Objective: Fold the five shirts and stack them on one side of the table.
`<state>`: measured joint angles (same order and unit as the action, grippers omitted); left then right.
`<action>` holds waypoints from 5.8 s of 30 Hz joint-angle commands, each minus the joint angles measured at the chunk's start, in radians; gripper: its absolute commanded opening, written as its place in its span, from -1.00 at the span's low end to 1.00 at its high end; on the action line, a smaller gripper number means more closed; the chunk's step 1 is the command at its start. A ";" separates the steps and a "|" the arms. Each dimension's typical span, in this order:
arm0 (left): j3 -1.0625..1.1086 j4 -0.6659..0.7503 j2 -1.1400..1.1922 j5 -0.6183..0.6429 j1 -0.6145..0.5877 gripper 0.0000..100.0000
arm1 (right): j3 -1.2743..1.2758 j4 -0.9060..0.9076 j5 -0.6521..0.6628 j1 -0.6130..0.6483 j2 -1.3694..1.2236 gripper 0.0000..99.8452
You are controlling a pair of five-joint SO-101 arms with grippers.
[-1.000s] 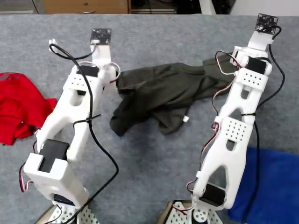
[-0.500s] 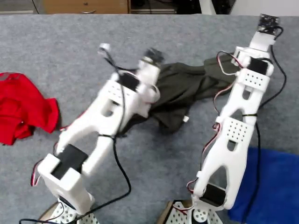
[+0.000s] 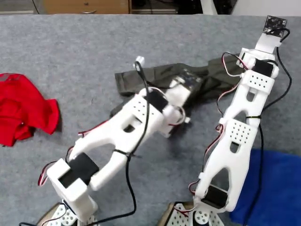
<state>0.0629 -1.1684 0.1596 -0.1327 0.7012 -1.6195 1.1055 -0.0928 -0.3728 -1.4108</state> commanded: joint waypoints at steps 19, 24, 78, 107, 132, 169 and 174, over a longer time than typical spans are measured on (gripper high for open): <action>0.313 0.457 -0.025 -0.006 -0.043 -0.58 | -0.042 -0.020 -0.005 -0.028 0.016 -0.99; 0.350 0.526 -0.025 -0.011 -0.048 -0.75 | -0.042 -0.020 -0.005 -0.028 0.016 -0.99; -1.369 -0.592 -0.410 0.061 -0.608 -0.96 | -0.038 0.482 -0.009 -0.022 1.353 -0.99; -0.407 -0.563 -1.061 -0.164 -0.888 -0.96 | 0.005 0.394 0.287 0.131 1.710 -0.99; 0.216 1.051 -0.321 -0.167 -0.893 -0.96 | 0.684 -0.488 0.358 0.340 0.921 -0.99; 0.690 0.281 -0.639 -0.327 -0.729 -0.96 | 0.960 0.677 0.841 0.229 1.179 -0.99; 0.764 0.284 -0.651 -0.325 -0.758 -0.96 | 1.336 0.549 0.901 0.217 1.392 -0.99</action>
<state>0.8040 -0.9014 -0.4572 -0.4549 -0.0368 -0.4841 1.7438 0.7772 -0.1258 -0.1726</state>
